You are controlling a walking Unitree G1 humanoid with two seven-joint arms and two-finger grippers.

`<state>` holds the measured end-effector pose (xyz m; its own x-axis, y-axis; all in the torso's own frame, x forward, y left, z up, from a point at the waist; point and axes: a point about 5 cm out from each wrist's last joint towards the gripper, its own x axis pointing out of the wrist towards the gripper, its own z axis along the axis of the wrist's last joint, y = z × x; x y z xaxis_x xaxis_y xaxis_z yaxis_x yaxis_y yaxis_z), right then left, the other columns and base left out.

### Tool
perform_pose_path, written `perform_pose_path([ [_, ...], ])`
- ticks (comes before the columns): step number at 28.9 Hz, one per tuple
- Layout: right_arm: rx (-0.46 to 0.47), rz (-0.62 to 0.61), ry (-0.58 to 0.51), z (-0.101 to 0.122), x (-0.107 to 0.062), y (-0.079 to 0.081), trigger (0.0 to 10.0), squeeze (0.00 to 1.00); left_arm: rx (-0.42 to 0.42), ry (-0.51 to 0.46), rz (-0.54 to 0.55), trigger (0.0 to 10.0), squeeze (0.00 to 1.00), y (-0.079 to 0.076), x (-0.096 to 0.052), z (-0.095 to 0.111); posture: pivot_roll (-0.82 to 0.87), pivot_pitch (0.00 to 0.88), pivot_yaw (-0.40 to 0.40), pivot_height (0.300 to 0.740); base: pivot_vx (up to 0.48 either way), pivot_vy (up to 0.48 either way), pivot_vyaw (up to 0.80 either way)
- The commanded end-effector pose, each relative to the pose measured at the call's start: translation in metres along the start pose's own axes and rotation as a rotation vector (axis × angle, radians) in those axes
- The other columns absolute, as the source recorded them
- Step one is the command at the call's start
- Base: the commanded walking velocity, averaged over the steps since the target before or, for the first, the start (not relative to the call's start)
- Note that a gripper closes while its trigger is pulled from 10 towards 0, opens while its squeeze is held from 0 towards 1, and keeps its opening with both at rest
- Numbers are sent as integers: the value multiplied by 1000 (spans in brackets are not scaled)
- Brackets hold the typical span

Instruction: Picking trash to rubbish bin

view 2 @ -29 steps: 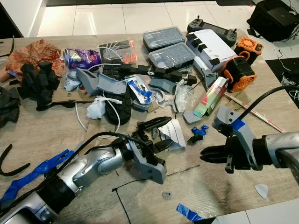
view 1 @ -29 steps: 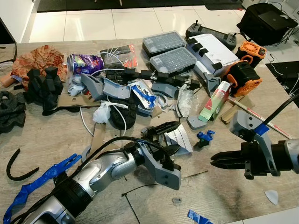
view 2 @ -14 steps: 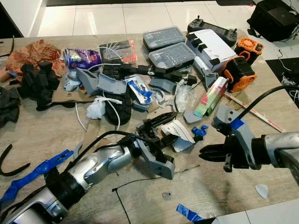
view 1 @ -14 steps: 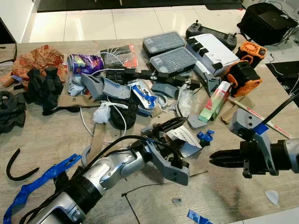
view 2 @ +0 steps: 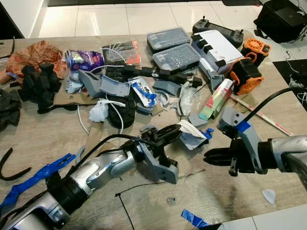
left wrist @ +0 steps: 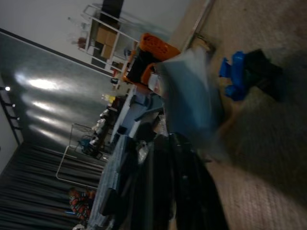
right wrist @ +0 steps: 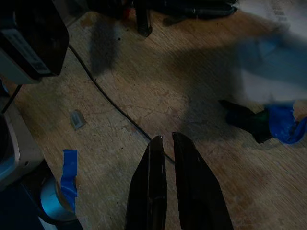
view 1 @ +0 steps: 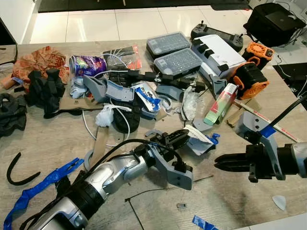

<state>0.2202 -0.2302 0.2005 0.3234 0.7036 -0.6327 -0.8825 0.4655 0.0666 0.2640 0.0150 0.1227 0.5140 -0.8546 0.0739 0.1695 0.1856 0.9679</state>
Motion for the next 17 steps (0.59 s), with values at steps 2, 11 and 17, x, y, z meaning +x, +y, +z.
perform_pose_path([
  [2,-21,4,-8,4,-1,4,10000,0,-12,-21,-39,0,0,-10,0,6,-133,195,-8,740,0,0,0],
  [11,-15,3,-14,4,1,4,10000,0,-80,32,3,0,0,-2,-4,-6,-134,196,-9,740,0,0,0],
  [17,-10,16,-33,5,3,6,10000,0,-376,145,140,0,0,22,-21,-34,-124,194,-11,740,0,0,0],
])
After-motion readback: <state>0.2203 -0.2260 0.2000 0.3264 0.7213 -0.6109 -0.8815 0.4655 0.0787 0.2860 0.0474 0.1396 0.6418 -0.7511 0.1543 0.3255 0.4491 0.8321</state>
